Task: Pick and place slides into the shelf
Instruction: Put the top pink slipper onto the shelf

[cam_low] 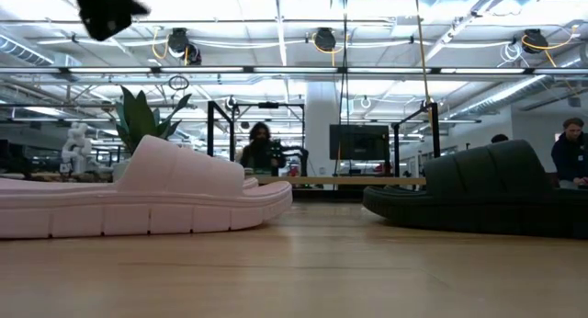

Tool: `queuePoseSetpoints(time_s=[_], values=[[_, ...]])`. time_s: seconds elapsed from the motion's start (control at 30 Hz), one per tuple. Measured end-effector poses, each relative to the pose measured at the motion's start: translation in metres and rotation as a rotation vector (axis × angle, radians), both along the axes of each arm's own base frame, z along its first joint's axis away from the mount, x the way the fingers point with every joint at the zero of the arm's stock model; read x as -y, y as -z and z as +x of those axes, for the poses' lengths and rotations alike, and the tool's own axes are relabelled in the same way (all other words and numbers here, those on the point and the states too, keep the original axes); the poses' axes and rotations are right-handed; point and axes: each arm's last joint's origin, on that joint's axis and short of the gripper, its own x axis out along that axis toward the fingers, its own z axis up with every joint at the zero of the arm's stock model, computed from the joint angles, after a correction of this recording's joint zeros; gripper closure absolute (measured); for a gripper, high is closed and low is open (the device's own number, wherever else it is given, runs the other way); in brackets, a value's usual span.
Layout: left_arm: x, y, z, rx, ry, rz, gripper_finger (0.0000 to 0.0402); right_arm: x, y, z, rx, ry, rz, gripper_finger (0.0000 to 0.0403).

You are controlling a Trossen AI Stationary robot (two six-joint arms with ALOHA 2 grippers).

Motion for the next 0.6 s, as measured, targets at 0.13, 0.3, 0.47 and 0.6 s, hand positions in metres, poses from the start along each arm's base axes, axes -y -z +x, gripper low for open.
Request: queuePoseSetpoints(time_s=[0.13, 0.3, 0.47, 0.6], values=[[0.019, 0.017, 0.014, -0.156, 0.086, 0.128, 0.0112, 0.008, -0.014, -0.016, 0.066, 0.145, -0.051, 0.0213], [0.041, 0.046, 0.024, -0.266, 0.263, 0.405, 0.0112, 0.015, -0.024, -0.033, 0.111, 0.252, -0.06, 0.0213], [0.048, 0.066, 0.033, -0.31, 0.307, 0.725, 0.0112, 0.016, -0.026, -0.037, 0.127, 0.248, -0.043, 0.0213], [0.049, 0.086, 0.041, -0.372, 0.335, 0.887, 0.0112, 0.016, -0.024, -0.034, 0.115, 0.247, -0.046, 0.0213]])
